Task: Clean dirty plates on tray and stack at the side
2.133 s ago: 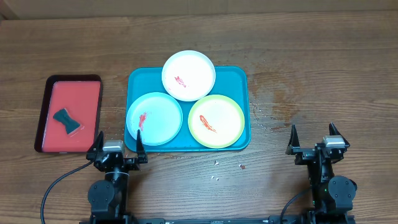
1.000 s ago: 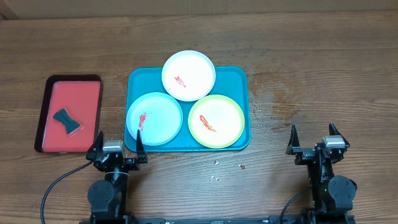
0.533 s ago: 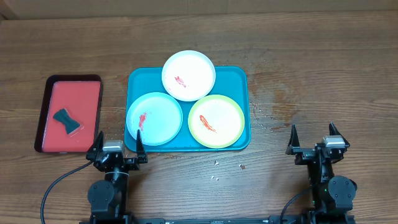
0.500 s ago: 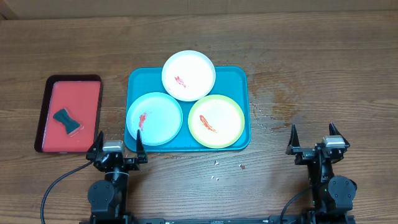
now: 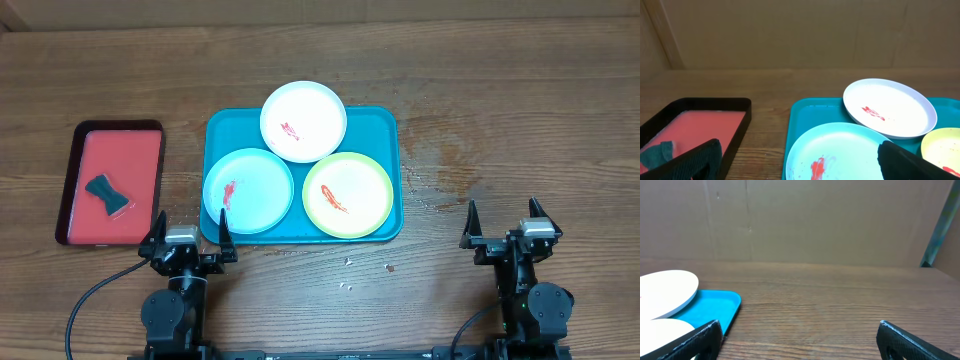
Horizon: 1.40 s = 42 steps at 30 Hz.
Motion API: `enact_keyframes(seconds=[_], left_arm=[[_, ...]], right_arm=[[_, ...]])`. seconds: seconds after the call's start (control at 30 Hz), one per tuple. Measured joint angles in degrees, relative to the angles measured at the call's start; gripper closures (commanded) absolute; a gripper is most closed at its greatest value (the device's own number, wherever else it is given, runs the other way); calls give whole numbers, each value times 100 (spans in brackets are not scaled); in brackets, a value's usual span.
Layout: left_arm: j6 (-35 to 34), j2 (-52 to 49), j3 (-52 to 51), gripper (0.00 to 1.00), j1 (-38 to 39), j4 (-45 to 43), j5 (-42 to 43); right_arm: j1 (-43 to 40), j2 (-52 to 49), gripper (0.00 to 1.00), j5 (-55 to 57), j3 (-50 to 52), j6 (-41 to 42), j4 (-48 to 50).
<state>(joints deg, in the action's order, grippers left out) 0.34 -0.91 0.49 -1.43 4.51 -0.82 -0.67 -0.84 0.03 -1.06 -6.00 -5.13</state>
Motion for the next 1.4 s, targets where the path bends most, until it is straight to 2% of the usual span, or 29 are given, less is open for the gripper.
enact_keyframes(seconds=[1.13, 1.23, 1.4], left_arm=[[-85, 0, 0, 0, 2, 0, 15], [-310, 0, -2, 0, 2, -57, 20], [-1451, 2, -2, 0, 2, -1176, 566]], right_arm=[[0, 0, 0, 0, 0, -2, 0], [0, 0, 0, 2, 0, -2, 0], [0, 0, 0, 0, 0, 0, 0]])
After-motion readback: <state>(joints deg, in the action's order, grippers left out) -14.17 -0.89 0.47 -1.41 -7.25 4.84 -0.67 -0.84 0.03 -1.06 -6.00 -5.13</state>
